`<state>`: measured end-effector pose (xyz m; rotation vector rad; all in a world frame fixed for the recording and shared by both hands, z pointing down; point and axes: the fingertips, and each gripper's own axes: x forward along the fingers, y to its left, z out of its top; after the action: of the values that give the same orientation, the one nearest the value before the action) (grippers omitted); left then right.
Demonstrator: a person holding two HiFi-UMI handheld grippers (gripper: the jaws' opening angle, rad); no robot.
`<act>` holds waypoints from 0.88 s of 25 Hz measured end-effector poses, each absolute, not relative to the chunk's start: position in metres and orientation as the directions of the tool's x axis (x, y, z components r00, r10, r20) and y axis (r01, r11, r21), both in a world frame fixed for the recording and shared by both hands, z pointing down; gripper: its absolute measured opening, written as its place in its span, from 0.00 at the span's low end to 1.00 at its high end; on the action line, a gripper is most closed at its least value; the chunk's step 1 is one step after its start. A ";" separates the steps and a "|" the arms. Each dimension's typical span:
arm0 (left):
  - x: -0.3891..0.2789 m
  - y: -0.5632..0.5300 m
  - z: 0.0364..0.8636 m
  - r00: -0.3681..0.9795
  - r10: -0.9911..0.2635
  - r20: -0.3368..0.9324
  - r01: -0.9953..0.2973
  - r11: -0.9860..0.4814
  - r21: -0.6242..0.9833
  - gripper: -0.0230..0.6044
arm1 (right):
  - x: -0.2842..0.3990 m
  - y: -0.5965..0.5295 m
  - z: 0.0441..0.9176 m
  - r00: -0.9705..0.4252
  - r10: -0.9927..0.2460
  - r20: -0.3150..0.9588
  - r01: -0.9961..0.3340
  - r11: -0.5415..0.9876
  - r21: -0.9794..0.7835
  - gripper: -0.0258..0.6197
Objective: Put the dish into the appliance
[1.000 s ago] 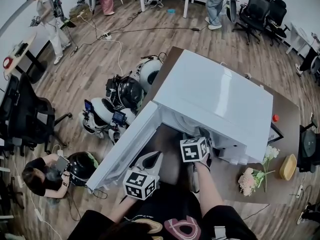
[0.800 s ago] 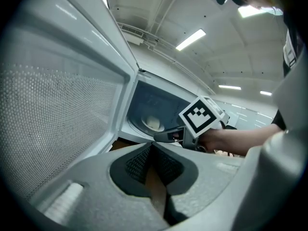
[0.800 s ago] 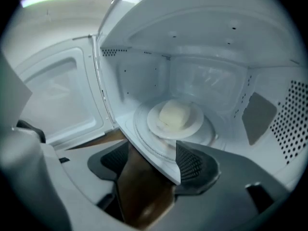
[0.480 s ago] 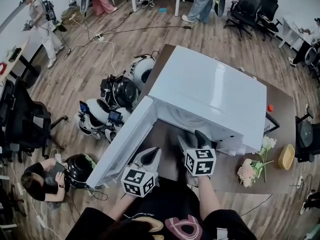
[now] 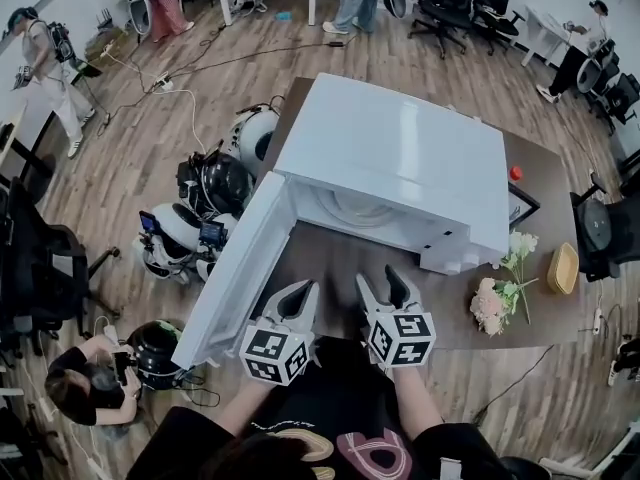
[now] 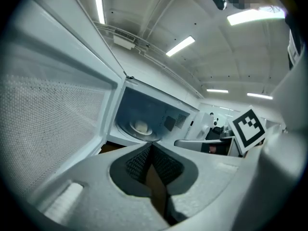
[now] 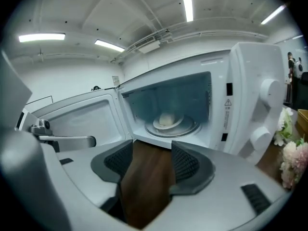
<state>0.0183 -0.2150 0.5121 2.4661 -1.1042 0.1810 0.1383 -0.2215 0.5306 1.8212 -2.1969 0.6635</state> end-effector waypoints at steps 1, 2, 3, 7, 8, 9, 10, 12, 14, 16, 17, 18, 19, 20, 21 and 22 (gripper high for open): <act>0.020 -0.211 0.512 0.683 -0.674 0.283 -0.728 -0.598 0.334 0.05 | 0.140 -0.214 0.530 -0.193 -0.881 0.431 -0.973 0.116 -0.200 0.42; 0.022 -0.208 0.513 0.690 -0.667 0.280 -0.722 -0.606 0.335 0.05 | 0.141 -0.206 0.531 -0.174 -0.886 0.430 -0.977 0.099 -0.191 0.40; 0.022 -0.204 0.514 0.695 -0.663 0.278 -0.717 -0.612 0.334 0.05 | 0.140 -0.199 0.531 -0.158 -0.889 0.431 -0.980 0.086 -0.181 0.39; 0.020 -0.192 0.519 0.710 -0.644 0.285 -0.703 -0.623 0.344 0.05 | 0.134 -0.171 0.536 -0.100 -0.894 0.436 -0.985 0.028 -0.169 0.39; 0.021 -0.188 0.520 0.716 -0.636 0.288 -0.697 -0.628 0.345 0.05 | 0.132 -0.164 0.538 -0.087 -0.894 0.440 -0.986 0.013 -0.169 0.38; 0.021 -0.183 0.521 0.722 -0.629 0.290 -0.692 -0.634 0.345 0.05 | 0.130 -0.157 0.540 -0.077 -0.893 0.444 -0.986 0.002 -0.167 0.37; 0.022 -0.179 0.522 0.726 -0.622 0.292 -0.687 -0.640 0.345 0.05 | 0.127 -0.151 0.542 -0.069 -0.891 0.448 -0.987 -0.006 -0.163 0.34; 0.025 -0.170 0.525 0.736 -0.610 0.295 -0.677 -0.650 0.346 0.05 | 0.124 -0.140 0.545 -0.051 -0.891 0.451 -0.988 -0.021 -0.153 0.26; 0.028 -0.163 0.526 0.746 -0.597 0.296 -0.666 -0.662 0.343 0.05 | 0.125 -0.133 0.545 -0.011 -0.894 0.447 -0.990 -0.053 -0.130 0.19; 0.031 -0.158 0.525 0.754 -0.588 0.292 -0.657 -0.675 0.336 0.05 | 0.129 -0.130 0.542 0.033 -0.899 0.438 -0.991 -0.086 -0.101 0.11; 0.032 -0.156 0.525 0.757 -0.587 0.289 -0.654 -0.680 0.333 0.05 | 0.130 -0.129 0.540 0.047 -0.901 0.431 -0.991 -0.095 -0.092 0.07; 0.033 -0.155 0.524 0.759 -0.585 0.286 -0.651 -0.683 0.331 0.05 | 0.130 -0.128 0.538 0.053 -0.904 0.425 -0.991 -0.098 -0.086 0.06; 0.033 -0.153 0.524 0.761 -0.583 0.284 -0.649 -0.686 0.329 0.05 | 0.129 -0.127 0.537 0.052 -0.906 0.419 -0.992 -0.096 -0.083 0.05; 0.033 -0.152 0.524 0.763 -0.580 0.284 -0.646 -0.690 0.326 0.05 | 0.127 -0.127 0.537 0.049 -0.908 0.416 -0.993 -0.090 -0.080 0.05; 0.033 -0.151 0.524 0.765 -0.578 0.284 -0.643 -0.694 0.324 0.05 | 0.125 -0.126 0.538 0.045 -0.907 0.418 -0.994 -0.082 -0.072 0.05; 0.033 -0.150 0.524 0.767 -0.576 0.283 -0.642 -0.696 0.323 0.05 | 0.122 -0.126 0.541 0.041 -0.905 0.424 -0.996 -0.073 -0.059 0.05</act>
<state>0.0326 -0.1502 0.5243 2.5575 -0.9253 0.2234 0.1222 -0.1256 0.5408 2.0677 -1.9467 0.5204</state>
